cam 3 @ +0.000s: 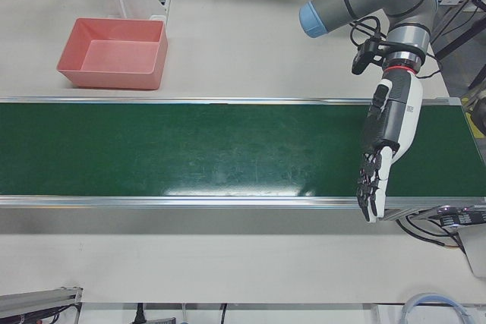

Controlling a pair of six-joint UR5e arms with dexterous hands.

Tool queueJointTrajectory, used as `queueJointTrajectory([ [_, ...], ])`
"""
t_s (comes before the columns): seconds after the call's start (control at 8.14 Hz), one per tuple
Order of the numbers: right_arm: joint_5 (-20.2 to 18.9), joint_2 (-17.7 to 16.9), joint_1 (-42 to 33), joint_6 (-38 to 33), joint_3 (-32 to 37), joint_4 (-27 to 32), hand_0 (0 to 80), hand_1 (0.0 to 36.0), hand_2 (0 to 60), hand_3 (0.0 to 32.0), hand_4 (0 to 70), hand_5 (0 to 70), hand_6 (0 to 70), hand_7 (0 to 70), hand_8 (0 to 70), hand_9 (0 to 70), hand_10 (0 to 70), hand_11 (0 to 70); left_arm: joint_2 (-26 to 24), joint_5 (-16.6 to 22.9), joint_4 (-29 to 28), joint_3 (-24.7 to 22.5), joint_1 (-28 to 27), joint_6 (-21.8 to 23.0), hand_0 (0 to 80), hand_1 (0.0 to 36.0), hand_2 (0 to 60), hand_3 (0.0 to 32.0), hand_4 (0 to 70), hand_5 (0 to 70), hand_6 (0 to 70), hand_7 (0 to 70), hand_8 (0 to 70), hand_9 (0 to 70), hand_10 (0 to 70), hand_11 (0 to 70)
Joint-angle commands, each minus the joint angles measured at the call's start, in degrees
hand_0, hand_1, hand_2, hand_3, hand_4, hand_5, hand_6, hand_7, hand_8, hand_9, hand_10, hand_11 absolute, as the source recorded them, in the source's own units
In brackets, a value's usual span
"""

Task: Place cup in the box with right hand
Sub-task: 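Close the right hand's fingers around the blue cup on the belt, then lift the blue cup off the belt and carry it over the pink tray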

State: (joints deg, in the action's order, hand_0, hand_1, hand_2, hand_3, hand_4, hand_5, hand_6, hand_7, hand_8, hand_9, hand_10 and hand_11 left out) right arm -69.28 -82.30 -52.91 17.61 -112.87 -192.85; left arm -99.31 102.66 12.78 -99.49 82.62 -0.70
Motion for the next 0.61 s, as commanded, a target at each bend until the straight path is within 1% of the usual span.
queueJointTrajectory([
  [0.0, -0.16, 1.62, 5.86, 1.81, -8.83, -1.38, 80.0, 36.0, 60.0, 0.0, 23.3, 27.7, 48.7, 70.0, 70.0, 70.0, 48.8, 70.0, 0.0, 0.09, 0.06, 0.0, 0.0, 0.0, 0.0, 0.0, 0.0, 0.0, 0.0, 0.0, 0.0, 0.0, 0.0, 0.0, 0.0, 0.0],
  [0.12, -0.07, 1.71, 10.85, 4.08, -13.64, -2.43, 80.0, 36.0, 60.0, 0.0, 25.8, 27.1, 48.2, 70.0, 70.0, 70.0, 47.4, 70.0, 0.0, 0.09, 0.06, 0.0, 0.0, 0.0, 0.0, 0.0, 0.0, 0.0, 0.0, 0.0, 0.0, 0.0, 0.0, 0.0, 0.0, 0.0],
  [0.25, 0.8, 1.71, 17.77, 7.58, -17.87, -2.96, 80.0, 36.0, 60.0, 0.0, 26.8, 26.8, 48.0, 70.0, 70.0, 70.0, 46.7, 69.2, 0.0, 0.09, 0.06, 0.0, 0.0, 0.0, 0.0, 0.0, 0.0, 0.0, 0.0, 0.0, 0.0, 0.0, 0.0, 0.0, 0.0, 0.0],
  [0.37, 5.07, 1.71, 25.67, 10.66, -20.08, -2.97, 80.0, 36.0, 60.0, 0.0, 27.0, 26.5, 47.7, 70.0, 70.0, 70.0, 46.1, 68.3, 0.0, 0.0, 0.06, 0.0, 0.0, 0.0, 0.0, 0.0, 0.0, 0.0, 0.0, 0.0, 0.0, 0.0, 0.0, 0.0, 0.0, 0.0],
  [0.49, 7.55, 2.05, 31.93, 14.52, -20.72, -2.79, 80.0, 36.0, 60.0, 0.0, 26.8, 26.4, 47.7, 70.0, 70.0, 70.0, 46.1, 68.2, 0.0, 0.09, -0.03, 0.0, 0.0, 0.0, 0.0, 0.0, 0.0, 0.0, 0.0, 0.0, 0.0, 0.0, 0.0, 0.0, 0.0, 0.0],
])
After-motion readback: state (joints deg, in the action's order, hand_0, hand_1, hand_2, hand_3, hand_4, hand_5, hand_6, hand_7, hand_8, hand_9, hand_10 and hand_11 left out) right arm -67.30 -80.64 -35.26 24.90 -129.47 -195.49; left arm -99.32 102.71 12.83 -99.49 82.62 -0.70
